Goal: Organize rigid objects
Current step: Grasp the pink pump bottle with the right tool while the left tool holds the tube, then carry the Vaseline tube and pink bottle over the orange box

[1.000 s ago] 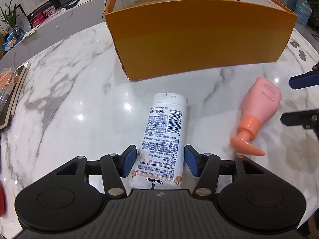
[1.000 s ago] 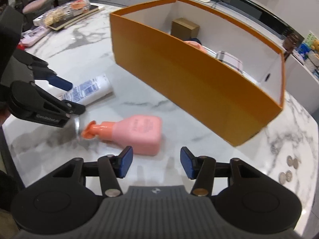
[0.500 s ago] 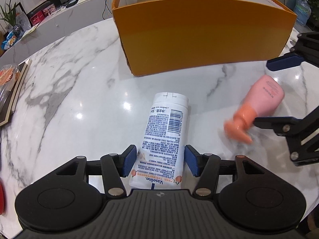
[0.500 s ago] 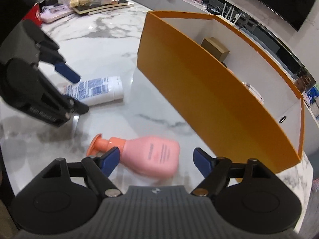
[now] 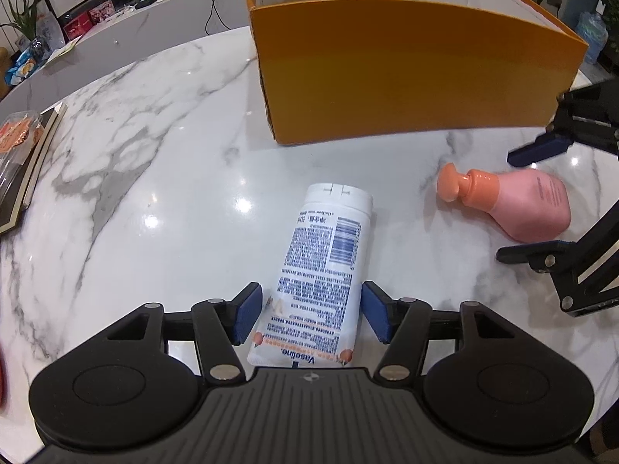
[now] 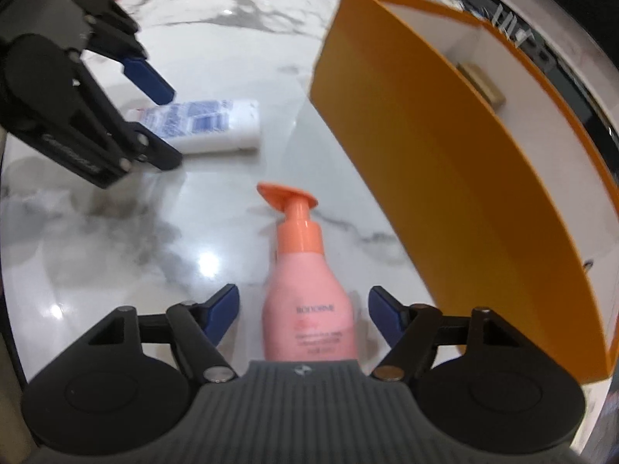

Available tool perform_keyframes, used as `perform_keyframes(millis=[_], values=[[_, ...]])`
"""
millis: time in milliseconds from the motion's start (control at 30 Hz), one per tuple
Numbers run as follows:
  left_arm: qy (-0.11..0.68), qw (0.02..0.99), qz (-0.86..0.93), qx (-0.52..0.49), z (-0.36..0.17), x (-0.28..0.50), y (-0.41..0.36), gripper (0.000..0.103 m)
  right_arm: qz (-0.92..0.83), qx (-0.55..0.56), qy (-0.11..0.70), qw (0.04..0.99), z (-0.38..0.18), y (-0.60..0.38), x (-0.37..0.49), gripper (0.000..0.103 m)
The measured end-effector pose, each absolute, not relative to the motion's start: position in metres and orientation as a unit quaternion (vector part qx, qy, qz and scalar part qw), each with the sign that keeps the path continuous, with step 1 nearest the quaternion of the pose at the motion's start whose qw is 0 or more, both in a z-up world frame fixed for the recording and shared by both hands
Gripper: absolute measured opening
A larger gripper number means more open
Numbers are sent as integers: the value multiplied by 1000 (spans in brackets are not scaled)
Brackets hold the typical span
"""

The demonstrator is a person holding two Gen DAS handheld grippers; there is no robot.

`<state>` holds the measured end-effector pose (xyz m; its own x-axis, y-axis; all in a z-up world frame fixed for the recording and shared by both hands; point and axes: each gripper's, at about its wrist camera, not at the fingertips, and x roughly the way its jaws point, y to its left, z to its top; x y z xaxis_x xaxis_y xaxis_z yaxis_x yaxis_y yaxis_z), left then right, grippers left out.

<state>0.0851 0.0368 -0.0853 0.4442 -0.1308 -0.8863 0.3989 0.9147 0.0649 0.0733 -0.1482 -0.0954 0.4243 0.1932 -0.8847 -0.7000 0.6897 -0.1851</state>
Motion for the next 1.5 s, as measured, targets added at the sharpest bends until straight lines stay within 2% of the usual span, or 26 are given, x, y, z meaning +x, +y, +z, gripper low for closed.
perform_keyframes(millis=[133,300,400,433,1167,1500], values=[[492,846,-163,123,-87,87,37,70,276,-231,479,801,-95,-156,78,65],[478,854,-173,116,-88,88,36,61,276,-193,494,802,-95,-164,78,58],[478,853,-177,114,-87,90,34,55,272,-176,501,802,-95,-167,77,50],[479,852,-177,116,-87,90,33,55,269,-175,501,804,-95,-168,77,44],[468,859,-178,105,-63,94,38,53,253,-150,478,828,-65,-179,82,44],[444,875,-176,76,-29,93,44,53,249,-141,465,838,-50,-184,82,44]])
